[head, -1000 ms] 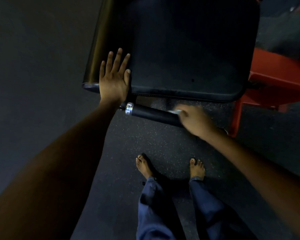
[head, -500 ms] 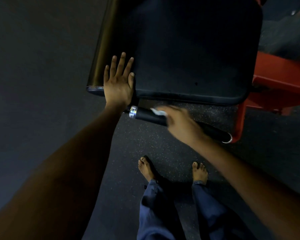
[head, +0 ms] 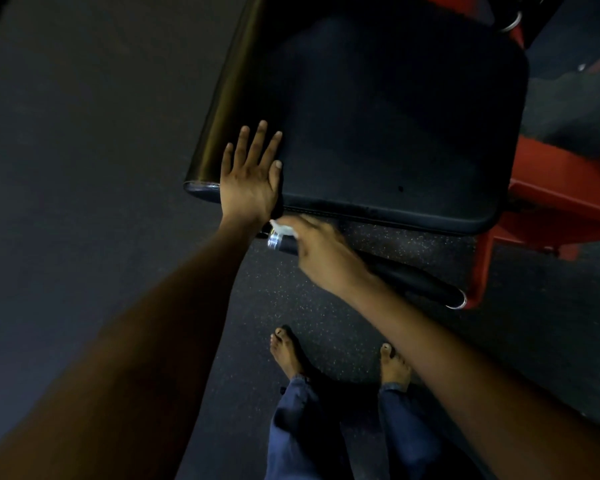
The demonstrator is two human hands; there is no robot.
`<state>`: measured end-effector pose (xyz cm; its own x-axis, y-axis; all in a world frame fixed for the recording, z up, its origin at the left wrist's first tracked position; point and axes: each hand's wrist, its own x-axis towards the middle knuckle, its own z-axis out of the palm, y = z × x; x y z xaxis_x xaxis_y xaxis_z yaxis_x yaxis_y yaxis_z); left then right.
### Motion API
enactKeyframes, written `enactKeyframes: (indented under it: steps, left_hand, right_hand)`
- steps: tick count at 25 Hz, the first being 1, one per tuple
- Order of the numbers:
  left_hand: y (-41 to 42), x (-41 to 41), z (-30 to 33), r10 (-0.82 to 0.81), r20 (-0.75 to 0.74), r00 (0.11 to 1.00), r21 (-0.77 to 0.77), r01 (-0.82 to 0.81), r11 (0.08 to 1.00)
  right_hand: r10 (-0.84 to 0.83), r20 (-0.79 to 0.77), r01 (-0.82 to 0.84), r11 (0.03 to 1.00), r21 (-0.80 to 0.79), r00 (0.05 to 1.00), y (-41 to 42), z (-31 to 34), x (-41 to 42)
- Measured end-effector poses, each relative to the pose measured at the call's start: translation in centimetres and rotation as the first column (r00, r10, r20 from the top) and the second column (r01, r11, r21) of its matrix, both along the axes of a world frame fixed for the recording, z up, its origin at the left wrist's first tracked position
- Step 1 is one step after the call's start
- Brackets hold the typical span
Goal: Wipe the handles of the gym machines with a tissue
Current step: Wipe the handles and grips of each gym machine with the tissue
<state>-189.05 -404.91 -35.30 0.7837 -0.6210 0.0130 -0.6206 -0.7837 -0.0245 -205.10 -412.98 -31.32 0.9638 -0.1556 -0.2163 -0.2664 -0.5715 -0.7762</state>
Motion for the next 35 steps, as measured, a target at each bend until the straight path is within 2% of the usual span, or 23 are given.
enactKeyframes:
  steps: [2,4,5,7,9,10,11,12,15,16,17,19,20,21,23,25,27,29,31,32,33,35]
  left_hand:
    - [0.0,-0.1,0.1,0.004,-0.007,1.000,-0.004,-0.004,1.000]
    - [-0.1,-0.2,0.2,0.017,-0.004,1.000,-0.002,-0.017,1.000]
    - [-0.2,-0.2,0.1,0.024,-0.006,1.000,-0.002,-0.025,1.000]
    - [-0.4,-0.1,0.2,0.033,-0.005,0.999,-0.003,-0.033,0.999]
    - [-0.2,0.0,0.1,0.029,0.006,1.000,-0.008,-0.029,1.000]
    - [0.0,0.1,0.1,0.022,0.006,1.000,-0.011,-0.022,1.000]
    - [0.1,0.1,0.0,0.014,-0.002,1.000,-0.010,-0.014,1.000]
    - [0.2,0.1,0.0,0.007,-0.014,1.000,-0.004,-0.008,1.000]
    - [0.0,-0.2,0.0,0.019,-0.020,1.000,0.009,-0.019,1.000]
    - [0.0,-0.1,0.0,0.026,-0.021,0.999,0.007,-0.026,1.000]
    - [-0.1,-0.1,0.0,0.032,-0.024,0.999,0.004,-0.032,0.999]
    - [0.0,-0.1,0.2,0.026,-0.025,0.999,0.009,-0.026,1.000]
    - [0.1,-0.1,0.3,0.018,-0.024,1.000,0.017,-0.018,1.000]
    - [0.2,-0.2,0.4,0.014,-0.023,1.000,0.022,-0.013,1.000]
    - [0.1,-0.3,1.0,0.039,-0.027,0.999,-0.002,-0.039,0.999]
    - [-1.6,-0.4,2.1,0.062,-0.042,0.997,-0.076,-0.065,0.995]
    - [-4.5,-0.9,2.6,-0.042,-0.099,0.994,-0.137,0.028,0.990]
    - [-7.2,-2.2,1.9,-0.197,-0.186,0.963,-0.117,0.177,0.977]
    - [-8.6,-3.7,0.2,-0.228,-0.210,0.951,0.023,0.238,0.971]
    - [-8.7,-4.2,-0.6,-0.213,-0.173,0.962,0.103,0.232,0.967]
    - [-8.7,-4.4,-1.2,-0.201,-0.129,0.971,0.150,0.220,0.964]
    - [-8.6,-4.4,-1.6,-0.189,-0.069,0.979,0.149,0.198,0.969]
  right_hand:
    - [-0.035,-0.143,0.026,0.998,-0.064,0.989,-3.8,-1.3,-3.9]
    - [-0.184,-0.337,0.117,0.971,-0.211,0.923,-7.4,-1.6,-8.3]
    - [-0.276,-0.370,0.183,0.946,-0.266,0.887,-7.8,-1.5,-9.3]
    - [-0.305,-0.247,0.232,0.931,-0.282,0.920,-5.5,-1.4,-7.5]
    - [-0.126,-0.048,0.111,0.966,-0.232,0.991,-0.2,-1.2,-4.1]
    - [-0.014,0.073,0.031,0.970,-0.240,0.997,1.9,-1.1,-3.0]
    - [0.108,0.193,-0.044,0.951,-0.306,0.975,2.4,-1.9,-2.9]
    - [0.205,0.246,-0.097,0.917,-0.388,0.947,1.4,-3.2,-3.7]
    - [0.345,0.134,-0.175,0.728,-0.663,0.929,-4.6,-6.1,-11.1]
    - [0.324,0.110,-0.161,0.701,-0.695,0.940,-5.6,-6.0,-13.5]
    - [0.247,0.125,-0.102,0.736,-0.670,0.961,-5.9,-5.7,-14.7]
    - [0.023,0.237,0.094,0.877,-0.471,0.971,-3.8,-4.9,-12.3]
    - [-0.055,0.264,0.153,0.917,-0.369,0.963,-2.3,-4.4,-9.5]
    - [-0.078,0.249,0.150,0.947,-0.285,0.965,-0.8,-3.7,-6.3]
    - [-0.021,0.230,0.073,0.973,-0.219,0.973,1.0,-2.8,-2.8]
    - [0.018,0.226,0.032,0.976,-0.215,0.974,-0.4,-3.5,-4.6]
    - [-0.050,0.222,0.098,0.973,-0.211,0.974,-3.2,-4.4,-9.9]
    - [-0.278,0.177,0.313,0.923,-0.222,0.944,-5.9,-5.2,-14.8]
    - [-0.527,0.133,0.543,0.814,-0.205,0.840,-6.1,-5.8,-16.3]
    - [-0.568,0.147,0.587,0.783,-0.206,0.810,-5.1,-5.8,-15.3]
    - [-0.538,0.182,0.567,0.796,-0.211,0.823,-3.7,-5.7,-13.5]
    - [-0.299,0.324,0.381,0.896,-0.229,0.897,-1.3,-5.5,-10.4]
